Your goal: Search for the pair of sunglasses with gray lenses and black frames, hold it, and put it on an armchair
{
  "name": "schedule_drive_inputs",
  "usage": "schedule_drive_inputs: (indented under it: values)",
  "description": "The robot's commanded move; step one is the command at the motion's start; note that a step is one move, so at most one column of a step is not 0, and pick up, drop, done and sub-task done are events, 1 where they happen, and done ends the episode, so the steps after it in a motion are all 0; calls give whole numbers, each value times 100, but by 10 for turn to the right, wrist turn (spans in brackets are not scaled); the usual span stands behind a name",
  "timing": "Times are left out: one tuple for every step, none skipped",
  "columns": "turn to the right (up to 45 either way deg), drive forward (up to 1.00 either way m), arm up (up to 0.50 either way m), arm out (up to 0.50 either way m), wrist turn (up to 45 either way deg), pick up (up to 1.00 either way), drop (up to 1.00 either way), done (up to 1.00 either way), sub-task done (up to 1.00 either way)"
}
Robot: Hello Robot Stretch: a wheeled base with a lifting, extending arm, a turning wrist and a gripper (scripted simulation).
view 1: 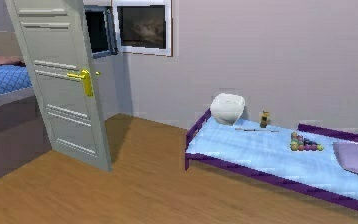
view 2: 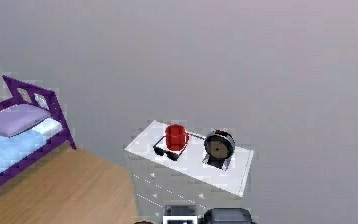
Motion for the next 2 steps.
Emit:
schedule_drive_inputs:
  values:
    - [0, 0, 0, 40, 0, 0, 0, 0, 0]
    - [0, 0, 0, 0, 450, 0, 0, 0, 0]
